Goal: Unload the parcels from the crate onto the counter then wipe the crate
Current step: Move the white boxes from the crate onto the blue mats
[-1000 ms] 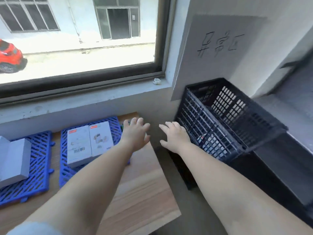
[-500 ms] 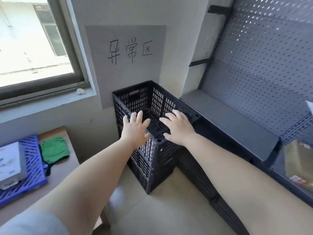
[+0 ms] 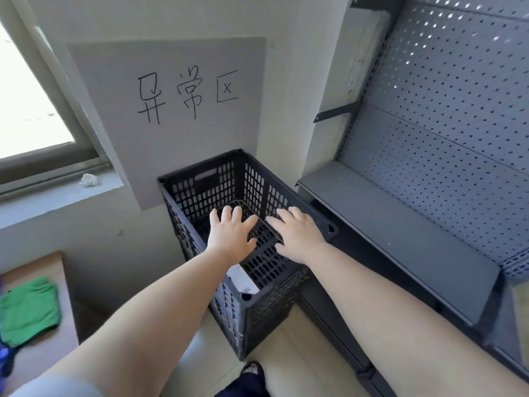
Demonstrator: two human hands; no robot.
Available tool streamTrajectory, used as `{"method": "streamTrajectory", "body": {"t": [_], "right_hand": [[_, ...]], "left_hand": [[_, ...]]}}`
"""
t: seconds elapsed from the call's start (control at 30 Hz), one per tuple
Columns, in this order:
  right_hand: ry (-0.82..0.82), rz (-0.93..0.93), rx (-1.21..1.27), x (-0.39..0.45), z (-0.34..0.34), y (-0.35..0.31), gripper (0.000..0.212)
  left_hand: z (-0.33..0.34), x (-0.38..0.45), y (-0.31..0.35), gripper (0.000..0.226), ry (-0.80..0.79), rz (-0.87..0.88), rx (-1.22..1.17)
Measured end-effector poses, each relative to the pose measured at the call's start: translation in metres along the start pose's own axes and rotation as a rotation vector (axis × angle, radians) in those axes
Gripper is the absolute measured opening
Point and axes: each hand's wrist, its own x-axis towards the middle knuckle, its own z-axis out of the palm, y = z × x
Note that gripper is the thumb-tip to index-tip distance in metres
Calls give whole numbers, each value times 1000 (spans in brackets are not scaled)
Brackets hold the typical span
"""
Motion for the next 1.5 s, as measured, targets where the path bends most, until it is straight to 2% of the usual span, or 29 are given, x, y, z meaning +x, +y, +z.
{"method": "streamTrajectory", "body": {"t": [0.2,0.4,0.53,0.83,0.97,1.07,1.13,1.2,1.3,1.4,1.5], "right_hand": [[-83,-29,23,82,19,32,69],[-149,-141,90,142,39,35,69],[-245,-235,91,177,59,31,71],[-495,-427,121,240,123,23,73],[-610,-388,269,246,148,24,70],[-735,-198,532,245,163,25,64],[-858,35,808,240,169,25,59],[-1010,241,1036,233,173,24,61],[-1183,427,1205,224,182,22,57],[-1262,552,1313,216,192,17,37],[-1309,595,1404,211,203,13,50]], "left_hand": [[51,58,-16,66,-154,-70,-73],[81,87,-28,71,-248,-150,-118],[96,94,-27,78,-322,-194,-137],[131,94,9,84,-533,-430,-220],[147,90,30,90,-620,-591,-230],[159,86,37,84,-656,-722,-335],[166,83,41,74,-541,-879,-526],[170,79,46,65,-302,-1111,-817],[167,75,50,61,-32,-1472,-1196],[163,73,56,50,40,-1761,-1472],[157,71,53,37,102,-1961,-1671]]}}
